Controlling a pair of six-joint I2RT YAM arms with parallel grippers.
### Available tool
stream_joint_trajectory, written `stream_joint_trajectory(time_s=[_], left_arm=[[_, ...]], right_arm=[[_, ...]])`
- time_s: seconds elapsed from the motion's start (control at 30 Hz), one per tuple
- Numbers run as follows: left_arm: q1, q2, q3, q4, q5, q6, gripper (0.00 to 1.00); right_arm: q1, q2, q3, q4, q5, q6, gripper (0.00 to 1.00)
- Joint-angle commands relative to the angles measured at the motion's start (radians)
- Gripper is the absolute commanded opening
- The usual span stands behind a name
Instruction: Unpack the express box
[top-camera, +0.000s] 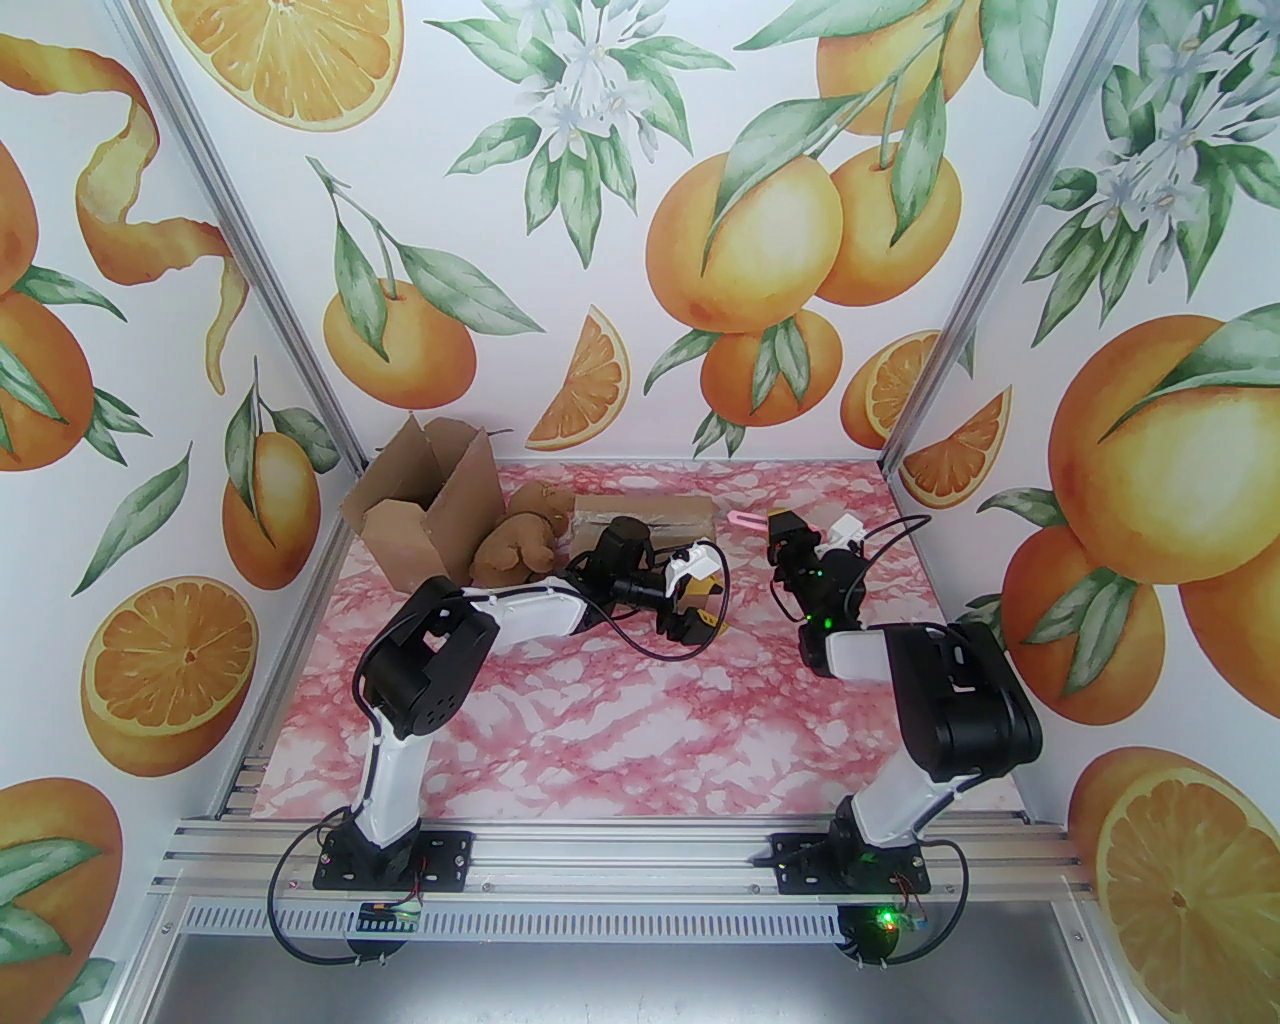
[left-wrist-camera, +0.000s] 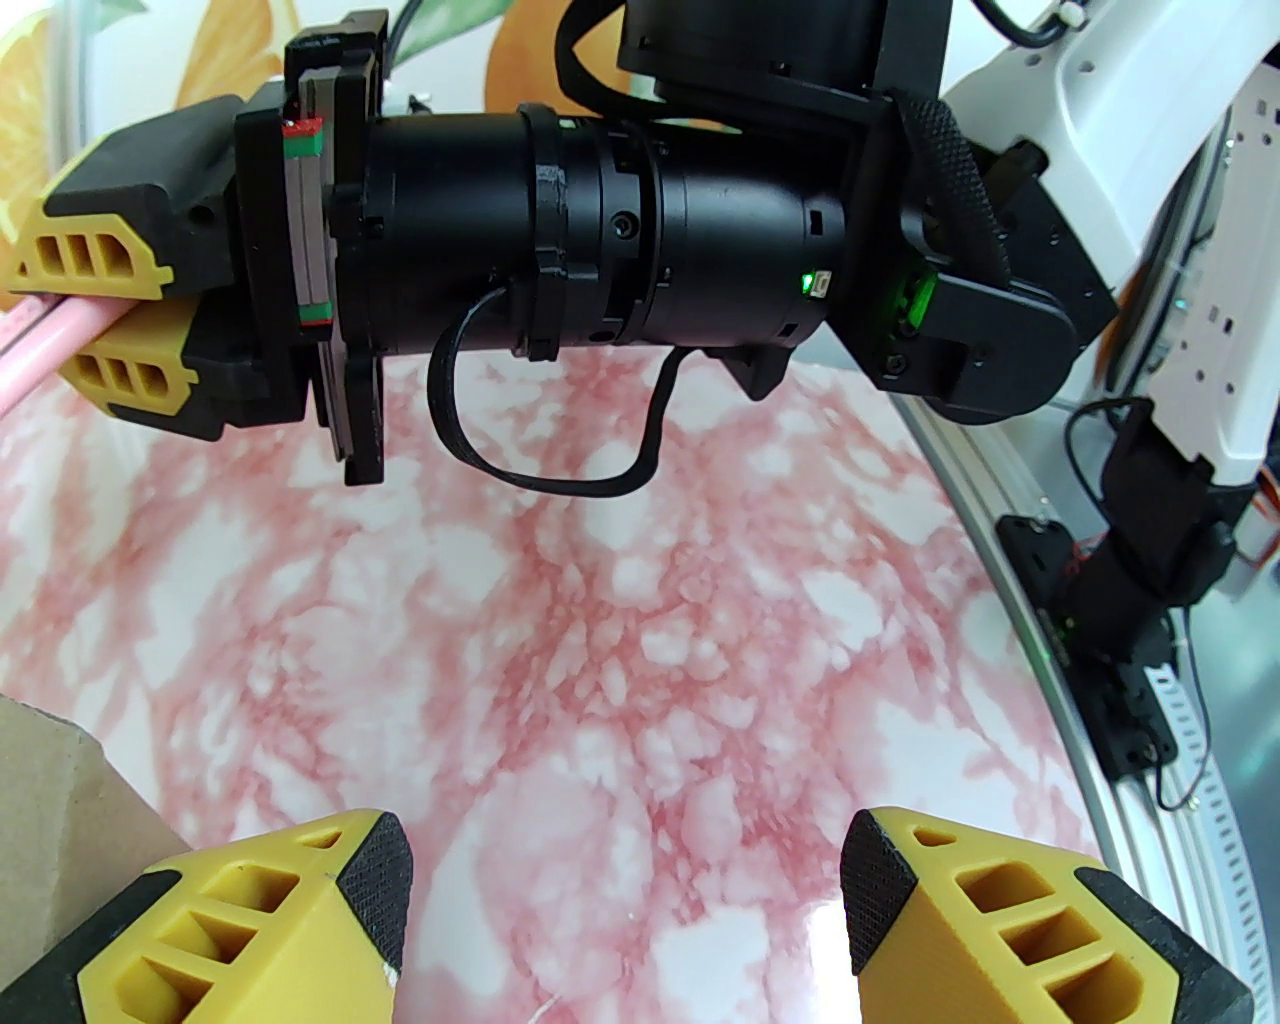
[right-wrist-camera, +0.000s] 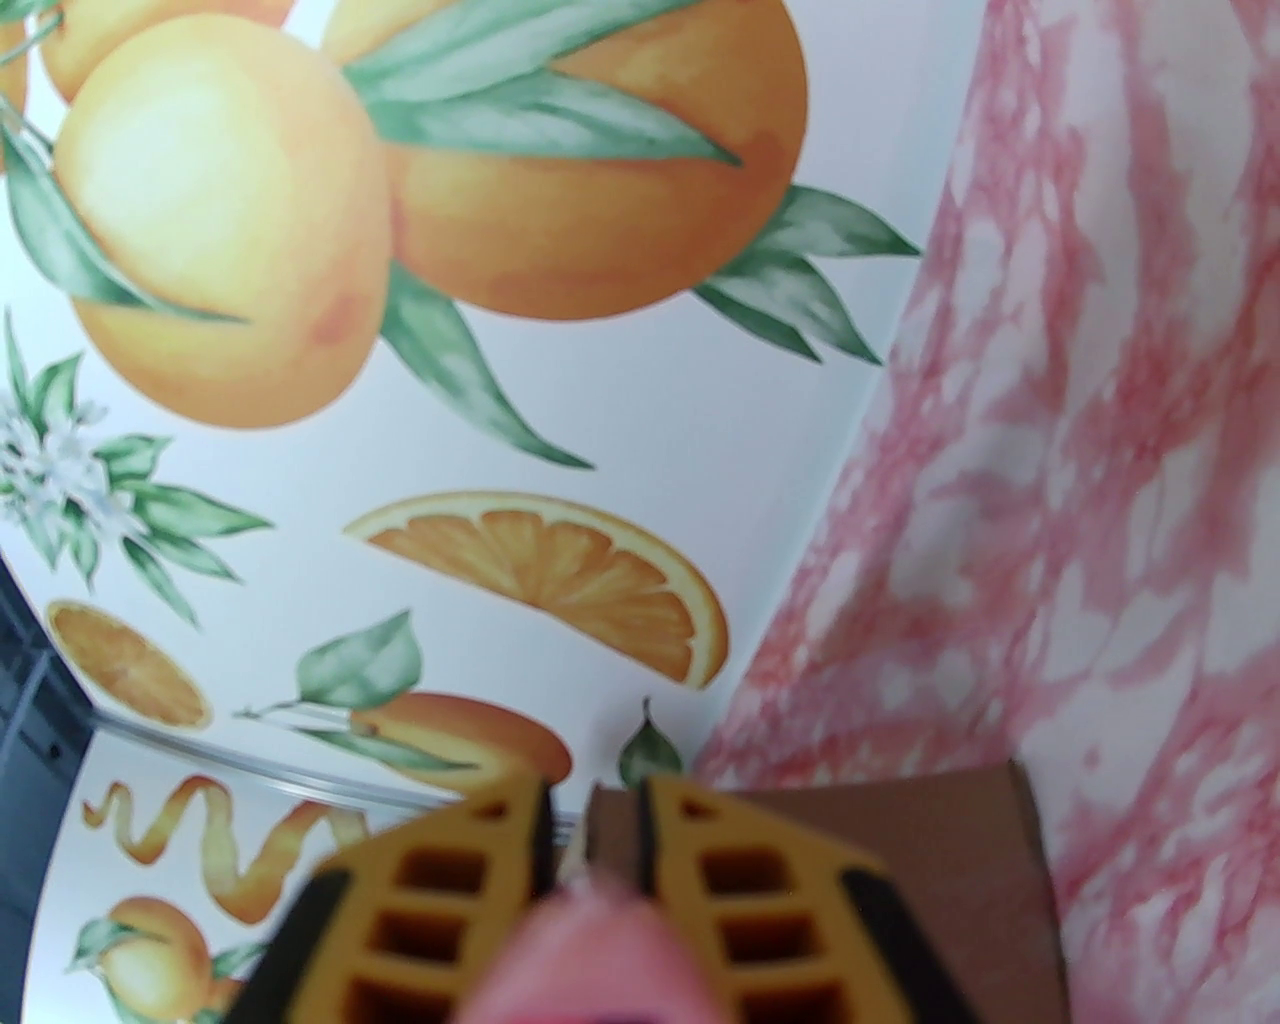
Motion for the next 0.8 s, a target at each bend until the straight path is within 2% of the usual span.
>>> stream_joint_trajectory(time_s=[0.0,0.33,0.6,0.77], left_arm=[[0.024,0.021,0.045,0.0,-0.01,0.016,0.75],[0.049,0.025,0.046,-0.004,0.004,0.013,0.73],[0.083,-0.026,0.012,-0.06,0.012,0.054,0.73],[0.086,-0.011,0.046,-0.101,0.042,0.084,0.73]], right_arm=[[0.021,-0.028,-0.025,0.105,-0.05,0.029,0.0],[0.056,-0.062,-0.051,0.108,-0.039,0.068,0.0],[0.087,-0.189,-0.109,-0.05,-0.021,0.051,0.0],[0.09,-0.245,-0.119,-0.142,-0.001,0.012,0.0]])
